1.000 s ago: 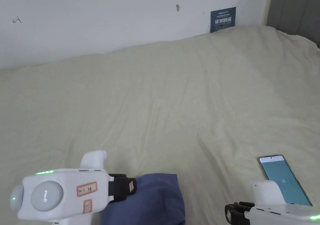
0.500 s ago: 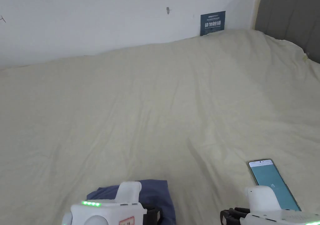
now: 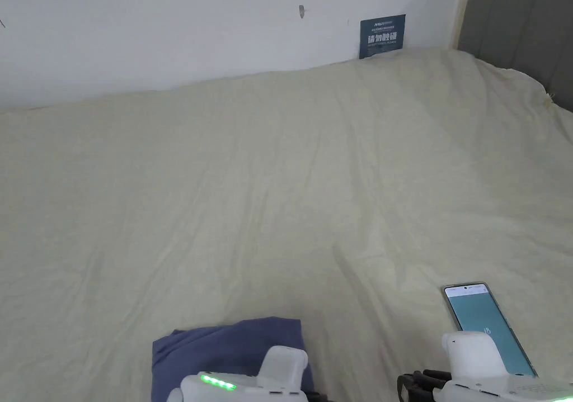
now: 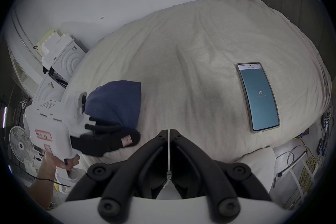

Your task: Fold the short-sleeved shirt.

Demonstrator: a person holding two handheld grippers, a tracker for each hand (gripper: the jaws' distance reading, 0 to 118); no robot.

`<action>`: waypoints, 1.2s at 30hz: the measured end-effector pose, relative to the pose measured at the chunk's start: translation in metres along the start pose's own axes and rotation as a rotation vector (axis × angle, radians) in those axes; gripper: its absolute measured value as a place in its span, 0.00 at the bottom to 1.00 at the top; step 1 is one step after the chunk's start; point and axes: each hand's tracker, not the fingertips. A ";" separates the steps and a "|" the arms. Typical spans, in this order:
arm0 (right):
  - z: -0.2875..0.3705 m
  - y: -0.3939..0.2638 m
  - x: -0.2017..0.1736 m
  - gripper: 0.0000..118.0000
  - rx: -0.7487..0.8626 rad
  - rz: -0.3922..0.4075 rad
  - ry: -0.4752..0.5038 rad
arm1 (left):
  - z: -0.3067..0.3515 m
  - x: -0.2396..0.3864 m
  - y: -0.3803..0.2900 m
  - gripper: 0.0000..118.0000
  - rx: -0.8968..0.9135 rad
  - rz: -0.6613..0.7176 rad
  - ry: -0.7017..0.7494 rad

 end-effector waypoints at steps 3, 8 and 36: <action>0.001 0.001 -0.001 0.04 0.002 0.010 -0.001 | 0.008 0.006 -0.007 0.00 0.004 0.003 -0.013; 0.002 0.006 -0.015 0.04 0.011 0.038 0.006 | 0.065 -0.005 -0.021 0.00 0.099 0.042 -0.025; -0.166 0.035 -0.116 0.04 -0.127 0.234 0.178 | 0.163 -0.177 -0.064 0.93 0.336 0.563 0.051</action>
